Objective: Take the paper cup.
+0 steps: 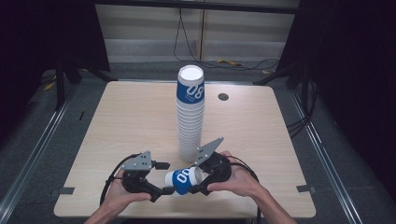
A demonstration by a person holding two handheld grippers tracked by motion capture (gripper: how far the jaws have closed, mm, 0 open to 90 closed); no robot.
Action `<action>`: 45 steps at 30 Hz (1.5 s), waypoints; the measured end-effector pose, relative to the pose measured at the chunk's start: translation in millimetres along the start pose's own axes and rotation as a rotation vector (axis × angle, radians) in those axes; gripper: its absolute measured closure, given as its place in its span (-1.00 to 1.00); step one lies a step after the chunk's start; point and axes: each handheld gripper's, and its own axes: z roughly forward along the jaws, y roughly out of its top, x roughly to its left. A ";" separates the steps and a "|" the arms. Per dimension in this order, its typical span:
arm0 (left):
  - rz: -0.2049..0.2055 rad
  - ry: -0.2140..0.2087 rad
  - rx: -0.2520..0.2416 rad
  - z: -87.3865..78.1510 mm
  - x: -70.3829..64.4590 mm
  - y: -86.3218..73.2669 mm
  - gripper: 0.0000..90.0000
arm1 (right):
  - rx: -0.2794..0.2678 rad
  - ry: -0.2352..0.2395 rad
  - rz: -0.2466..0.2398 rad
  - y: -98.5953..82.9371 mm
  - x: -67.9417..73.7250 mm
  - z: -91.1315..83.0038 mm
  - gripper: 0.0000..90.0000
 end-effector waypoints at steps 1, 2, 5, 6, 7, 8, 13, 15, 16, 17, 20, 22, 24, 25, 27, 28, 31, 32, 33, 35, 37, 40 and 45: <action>-0.009 0.002 -0.016 -1.4 0.3 0.3 -0.65 | -0.007 -0.004 0.000 -2.4 -1.0 0.2 -0.37; -0.012 0.007 -0.028 -2.5 0.9 0.5 -0.65 | -0.009 -0.003 0.012 -5.1 -1.0 0.1 -0.37; -0.018 0.016 -0.039 -4.4 4.2 -1.2 -0.65 | -0.036 -0.016 0.027 -12.3 -1.3 -1.5 -0.37; -0.021 0.016 -0.043 -4.7 5.5 -2.2 -0.65 | -0.052 -0.021 0.034 -14.6 -1.6 -2.7 -0.37; -0.028 0.010 -0.043 -5.1 6.2 -2.9 -0.65 | -0.063 -0.016 0.045 -16.9 -2.0 -3.9 -0.37; -0.031 0.008 -0.048 -5.1 6.2 -3.2 -0.65 | -0.075 -0.023 0.054 -19.2 -1.9 -5.0 -0.37; -0.031 -0.001 -0.057 -5.7 5.3 -2.9 -0.65 | -0.133 -0.033 0.097 -31.4 -3.3 -6.1 -0.37; -0.032 -0.007 -0.055 -5.4 5.0 -3.1 -0.65 | -0.171 -0.037 0.110 -35.6 -3.4 -7.5 -0.37; -0.035 -0.006 -0.057 -5.4 4.9 -3.0 -0.65 | -0.188 -0.041 0.117 -37.2 -3.1 -8.6 -0.37; -0.041 -0.009 -0.063 -5.6 4.6 -2.8 -0.65 | -0.207 -0.047 0.124 -38.9 -3.2 -10.2 -0.37; -0.044 -0.009 -0.068 -6.9 3.8 -1.7 -0.65 | -0.255 -0.049 0.145 -42.5 -3.5 -14.6 -0.37; -0.048 -0.012 -0.079 -8.0 4.0 -1.5 -0.65 | -0.301 -0.049 0.163 -45.2 -3.8 -17.7 -0.37; -0.050 -0.015 -0.086 -8.9 3.9 -0.9 -0.65 | -0.341 -0.045 0.182 -48.2 -4.8 -19.6 -0.37; -0.051 -0.013 -0.089 -9.1 3.7 -0.6 -0.65 | -0.355 -0.043 0.190 -49.5 -5.1 -20.1 -0.37; -0.051 -0.017 -0.094 -9.1 3.1 0.2 -0.65 | -0.377 -0.044 0.198 -51.5 -5.0 -20.6 -0.37; -0.051 -0.016 -0.094 -8.9 2.9 0.5 -0.65 | -0.390 -0.037 0.203 -52.2 -4.8 -20.7 -0.37; -0.049 -0.019 -0.096 -8.1 2.8 0.9 -0.65 | -0.420 -0.042 0.207 -54.1 -3.7 -19.8 -0.37; -0.052 -0.018 -0.102 -7.5 2.1 0.9 -0.65 | -0.429 -0.053 0.207 -54.8 -2.9 -19.1 -0.37; -0.050 -0.020 -0.102 -7.3 1.8 1.0 -0.65 | -0.441 -0.052 0.211 -55.6 -2.5 -18.2 -0.37; -0.053 -0.021 -0.103 -7.9 0.3 1.4 -0.65 | -0.462 -0.048 0.210 -56.7 -1.3 -16.0 -0.37; -0.048 -0.022 -0.109 -8.8 -2.3 2.5 -0.65 | -0.459 -0.046 0.203 -56.2 0.2 -14.8 -0.37; -0.051 -0.020 -0.120 -8.7 -3.0 3.9 -0.65 | -0.477 -0.040 0.198 -55.9 2.5 -14.6 -0.37; -0.063 -0.032 -0.131 -7.7 -2.9 3.9 -0.65 | -0.494 -0.030 0.200 -55.1 5.0 -12.1 -0.37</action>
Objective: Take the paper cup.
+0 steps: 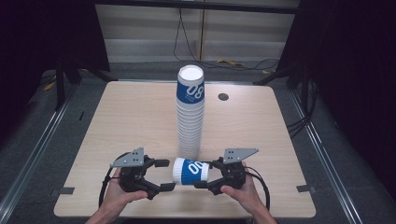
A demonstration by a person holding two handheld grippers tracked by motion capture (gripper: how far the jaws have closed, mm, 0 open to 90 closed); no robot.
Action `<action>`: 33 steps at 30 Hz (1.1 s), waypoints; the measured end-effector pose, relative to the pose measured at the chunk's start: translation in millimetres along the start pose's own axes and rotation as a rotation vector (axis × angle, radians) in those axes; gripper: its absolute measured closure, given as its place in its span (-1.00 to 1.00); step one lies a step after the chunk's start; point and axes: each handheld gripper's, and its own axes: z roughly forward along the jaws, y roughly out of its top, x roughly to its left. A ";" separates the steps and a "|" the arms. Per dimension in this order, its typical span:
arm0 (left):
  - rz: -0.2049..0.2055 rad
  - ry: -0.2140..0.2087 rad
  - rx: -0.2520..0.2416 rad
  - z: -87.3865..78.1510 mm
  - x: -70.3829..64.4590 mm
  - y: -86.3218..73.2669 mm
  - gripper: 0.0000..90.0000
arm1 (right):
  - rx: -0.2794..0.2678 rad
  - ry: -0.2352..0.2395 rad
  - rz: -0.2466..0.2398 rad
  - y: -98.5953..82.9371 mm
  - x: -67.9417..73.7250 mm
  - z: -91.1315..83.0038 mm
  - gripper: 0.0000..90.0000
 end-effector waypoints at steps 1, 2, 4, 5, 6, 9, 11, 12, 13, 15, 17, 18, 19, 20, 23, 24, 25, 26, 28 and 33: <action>-0.005 0.002 -0.001 0.1 -0.2 0.0 -0.65 | -0.004 0.007 0.002 -0.1 0.4 0.5 -0.37; -0.011 0.001 -0.010 0.3 -0.6 0.1 -0.65 | -0.005 0.012 0.001 0.0 1.0 1.0 -0.37; -0.007 0.007 -0.007 0.5 -0.9 0.9 -0.65 | -0.009 0.021 -0.001 0.2 1.8 1.7 -0.37; -0.010 0.015 -0.011 0.4 -1.1 1.1 -0.65 | -0.012 0.023 -0.001 0.3 2.1 1.8 -0.37; -0.016 0.012 -0.017 0.7 -0.5 1.2 -0.66 | -0.015 0.027 0.000 0.5 2.4 1.7 -0.37; -0.021 0.023 -0.017 1.2 0.4 0.8 -0.65 | -0.016 0.034 -0.002 0.9 3.8 1.8 -0.37; -0.021 0.011 -0.015 2.0 0.7 0.3 -0.65 | -0.017 0.034 -0.003 0.9 4.1 2.2 -0.37; -0.019 0.014 -0.017 2.2 0.3 0.1 -0.66 | -0.017 0.037 -0.003 1.0 4.0 2.4 -0.37; -0.017 0.014 -0.022 2.7 0.2 -0.1 -0.66 | -0.019 0.035 -0.004 1.0 4.1 2.5 -0.37; -0.021 0.001 -0.021 3.6 0.3 -0.2 -0.65 | -0.019 0.043 -0.005 1.3 4.2 2.9 -0.37; -0.023 0.001 -0.020 4.5 0.6 0.0 -0.66 | -0.022 0.057 -0.005 1.7 4.9 3.7 -0.37; -0.026 0.004 -0.019 5.0 0.5 0.2 -0.65 | -0.021 0.058 -0.005 2.0 5.4 4.1 -0.37; -0.030 0.005 -0.018 5.3 0.4 0.3 -0.66 | -0.022 0.063 -0.003 2.2 5.7 4.6 -0.37; -0.025 0.003 -0.017 5.3 0.4 0.2 -0.66 | -0.024 0.068 -0.004 2.5 5.9 5.1 -0.37; -0.024 -0.008 -0.019 6.5 0.0 0.0 -0.66 | -0.026 0.076 -0.004 3.3 6.6 6.4 -0.37; -0.024 -0.009 -0.018 7.2 0.1 0.0 -0.66 | -0.024 0.075 -0.006 3.5 6.8 6.8 -0.37; -0.023 -0.011 -0.015 7.6 0.2 0.0 -0.66 | -0.026 0.077 -0.007 3.8 6.9 7.2 -0.37; -0.027 -0.013 -0.016 8.0 0.0 -0.1 -0.66 | -0.029 0.079 -0.005 4.3 7.0 7.4 -0.37; -0.028 -0.009 -0.020 8.6 -0.2 -0.5 -0.68 | -0.035 0.080 -0.007 5.1 7.1 7.5 -0.37; -0.052 -0.038 -0.055 10.9 1.8 -3.1 -0.72 | -0.049 0.082 -0.008 6.7 8.8 7.4 -0.37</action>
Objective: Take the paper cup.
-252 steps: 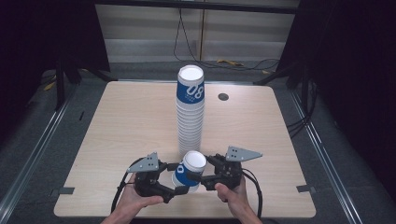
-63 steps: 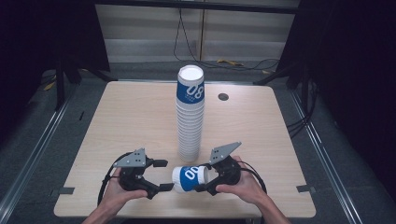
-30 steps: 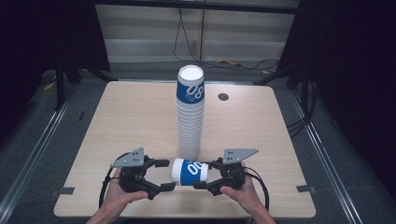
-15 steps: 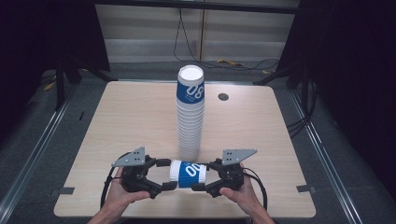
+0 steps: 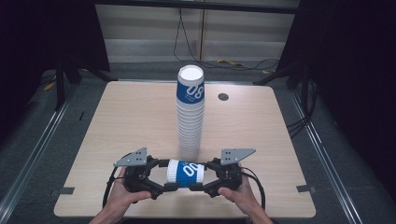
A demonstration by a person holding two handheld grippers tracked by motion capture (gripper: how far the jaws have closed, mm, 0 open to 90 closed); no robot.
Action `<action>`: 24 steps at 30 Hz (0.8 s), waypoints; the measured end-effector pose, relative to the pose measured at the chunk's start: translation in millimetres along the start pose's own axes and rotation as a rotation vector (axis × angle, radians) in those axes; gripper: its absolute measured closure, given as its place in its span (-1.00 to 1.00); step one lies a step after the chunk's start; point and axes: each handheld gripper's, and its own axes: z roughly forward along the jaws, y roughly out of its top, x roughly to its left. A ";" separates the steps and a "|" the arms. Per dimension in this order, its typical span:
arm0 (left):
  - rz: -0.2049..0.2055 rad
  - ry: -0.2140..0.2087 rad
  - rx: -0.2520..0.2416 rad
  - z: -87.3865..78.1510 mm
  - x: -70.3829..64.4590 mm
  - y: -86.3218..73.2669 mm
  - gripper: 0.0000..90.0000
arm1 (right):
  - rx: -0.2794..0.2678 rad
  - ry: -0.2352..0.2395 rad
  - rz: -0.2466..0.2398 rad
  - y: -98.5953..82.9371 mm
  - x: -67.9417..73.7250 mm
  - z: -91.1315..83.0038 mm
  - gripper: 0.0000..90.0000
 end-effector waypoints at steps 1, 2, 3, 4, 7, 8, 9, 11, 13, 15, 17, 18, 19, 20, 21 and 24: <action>-0.004 0.000 -0.001 0.2 0.0 0.0 -0.73 | -0.004 -0.003 -0.006 0.3 0.4 0.0 -0.37; -0.001 0.005 -0.008 0.2 -0.2 0.0 -0.73 | -0.003 -0.005 -0.006 0.5 0.8 -0.2 -0.37; 0.002 0.004 -0.014 -0.3 -0.1 0.1 -0.72 | -0.014 -0.013 -0.011 0.5 1.3 -0.4 -0.37; -0.006 -0.003 -0.018 -0.5 0.0 0.5 -0.72 | -0.023 -0.014 -0.009 0.8 2.0 -0.9 -0.37; -0.013 -0.007 -0.026 -1.6 0.8 1.0 -0.72 | -0.033 -0.016 -0.011 2.0 3.2 -0.6 -0.37; -0.013 -0.011 -0.032 -1.5 1.3 0.8 -0.72 | -0.034 -0.016 -0.012 2.2 3.2 -0.4 -0.37; -0.016 -0.015 -0.028 -1.5 1.8 1.0 -0.73 | -0.036 -0.016 -0.010 2.3 3.2 -0.2 -0.36; -0.016 -0.015 -0.025 -1.2 3.0 0.7 -0.73 | -0.036 -0.015 -0.013 2.3 2.6 0.6 -0.37; -0.018 -0.022 -0.022 -1.0 4.0 0.0 -0.73 | -0.030 -0.014 -0.012 2.3 2.4 1.4 -0.37; -0.024 -0.028 -0.019 -0.4 4.4 -0.7 -0.73 | -0.024 -0.013 -0.017 2.3 2.8 2.6 -0.36; -0.025 -0.027 -0.017 -0.5 4.3 -0.8 -0.73 | -0.024 -0.011 -0.014 2.0 2.5 3.3 -0.36; -0.024 -0.027 -0.019 -0.6 4.2 -0.8 -0.73 | -0.023 -0.009 -0.014 2.0 2.3 3.5 -0.37; -0.022 -0.029 -0.018 -0.6 4.3 -0.6 -0.73 | -0.023 -0.010 -0.016 2.1 2.4 3.5 -0.37; -0.020 -0.025 -0.017 -0.7 4.0 -0.4 -0.73 | -0.023 -0.008 -0.015 2.1 2.3 3.6 -0.37; -0.019 -0.026 -0.018 -0.7 3.8 -0.4 -0.73 | -0.022 -0.008 -0.017 2.1 2.2 3.6 -0.37; -0.023 -0.029 -0.020 -0.6 3.2 0.1 -0.73 | -0.023 -0.002 -0.020 2.0 2.3 3.9 -0.37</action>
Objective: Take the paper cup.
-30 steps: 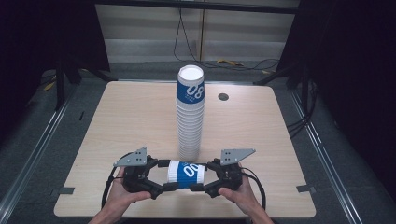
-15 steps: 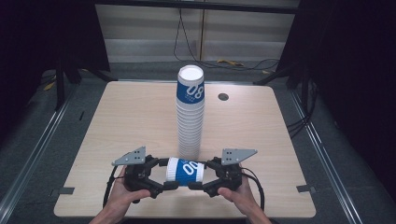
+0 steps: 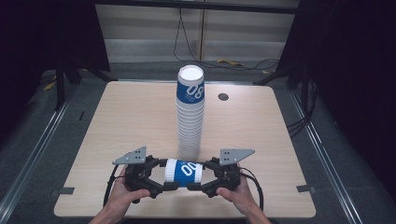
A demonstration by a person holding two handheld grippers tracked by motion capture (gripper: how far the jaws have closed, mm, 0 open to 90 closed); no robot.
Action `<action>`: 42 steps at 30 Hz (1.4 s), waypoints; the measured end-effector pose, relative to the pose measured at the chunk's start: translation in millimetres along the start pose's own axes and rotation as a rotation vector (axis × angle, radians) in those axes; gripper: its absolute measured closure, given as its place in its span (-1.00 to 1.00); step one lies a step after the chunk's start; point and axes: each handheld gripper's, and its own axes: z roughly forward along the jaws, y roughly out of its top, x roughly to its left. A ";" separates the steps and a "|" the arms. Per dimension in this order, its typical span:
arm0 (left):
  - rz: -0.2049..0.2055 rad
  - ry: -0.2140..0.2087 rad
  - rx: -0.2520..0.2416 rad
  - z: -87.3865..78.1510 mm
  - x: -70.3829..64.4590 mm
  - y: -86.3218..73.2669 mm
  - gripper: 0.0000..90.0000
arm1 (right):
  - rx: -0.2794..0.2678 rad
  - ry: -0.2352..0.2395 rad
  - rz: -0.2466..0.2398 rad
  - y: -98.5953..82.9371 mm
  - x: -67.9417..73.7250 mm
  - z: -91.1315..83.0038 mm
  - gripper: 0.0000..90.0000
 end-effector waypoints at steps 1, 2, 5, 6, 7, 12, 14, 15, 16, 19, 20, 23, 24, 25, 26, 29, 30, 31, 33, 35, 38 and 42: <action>-0.001 -0.002 -0.002 0.0 -0.1 0.3 -0.73 | -0.001 -0.001 0.000 0.0 0.2 0.1 -0.37; 0.001 -0.002 -0.004 0.0 -0.3 0.6 -0.73 | 0.000 0.002 -0.001 0.2 0.2 0.4 -0.37; 0.003 0.004 -0.007 -1.0 -0.8 1.6 -0.74 | -0.014 0.003 0.000 -0.7 0.4 1.2 -0.37; 0.002 0.004 -0.004 -1.5 -0.7 2.1 -0.74 | -0.020 0.002 0.000 -1.2 0.3 1.8 -0.37; 0.004 0.006 -0.002 -1.8 -0.9 2.5 -0.73 | -0.021 0.004 0.003 -1.9 0.2 2.2 -0.37; 0.012 0.013 0.010 -2.7 -2.1 3.2 -0.72 | -0.037 0.017 0.007 -5.6 -1.1 3.6 -0.36; 0.013 0.014 0.017 -2.9 -2.3 3.8 -0.72 | -0.040 0.019 0.008 -6.3 -1.4 4.2 -0.37; 0.016 0.015 0.017 -2.7 -2.6 4.1 -0.72 | -0.039 0.021 0.012 -6.6 -1.7 4.4 -0.37; 0.021 0.014 0.024 -2.8 -3.0 4.8 -0.72 | -0.036 0.022 0.016 -6.9 -1.7 4.5 -0.37; 0.034 0.014 0.027 -3.6 -4.4 6.7 -0.71 | -0.028 0.034 0.016 -6.9 -2.0 4.7 -0.38; 0.032 0.012 0.027 -3.6 -4.4 6.9 -0.71 | -0.025 0.039 0.017 -6.8 -2.4 4.4 -0.38; 0.010 0.005 0.043 -3.5 -3.9 5.8 -0.70 | -0.014 0.044 0.018 -6.7 -2.5 4.6 -0.38; 0.008 0.003 0.047 -3.5 -3.2 5.3 -0.70 | -0.013 0.045 0.020 -7.0 -2.7 4.6 -0.39; 0.010 0.002 0.049 -3.6 -3.1 5.3 -0.69 | -0.007 0.044 0.022 -7.4 -2.7 4.5 -0.39; 0.010 0.002 0.049 -3.9 -3.5 5.5 -0.69 | -0.002 0.044 0.020 -7.5 -2.8 4.6 -0.39; 0.016 -0.002 0.042 -5.7 -3.5 6.8 -0.67 | 0.007 0.045 0.024 -7.4 -2.8 5.8 -0.45; 0.014 0.000 0.039 -6.1 -3.8 7.2 -0.66 | 0.012 0.047 0.027 -7.6 -3.0 6.6 -0.51; 0.016 0.000 0.040 -6.5 -3.6 7.5 -0.65 | 0.019 0.047 0.034 -7.8 -3.2 7.4 -0.54; 0.021 0.005 0.046 -6.8 -3.5 7.0 -0.65 | 0.027 0.042 0.033 -8.5 -2.5 9.1 -0.54; 0.021 0.010 0.046 -7.6 -3.6 6.3 -0.65 | 0.033 0.041 0.035 -8.9 -2.9 10.7 -0.58; 0.024 0.022 0.052 -8.6 -2.8 5.9 -0.64 | 0.045 0.029 0.029 -8.6 -3.1 12.8 -0.65; 0.025 0.031 0.049 -10.4 -2.8 6.2 -0.64 | 0.053 0.013 0.033 -9.0 -3.4 14.4 -0.70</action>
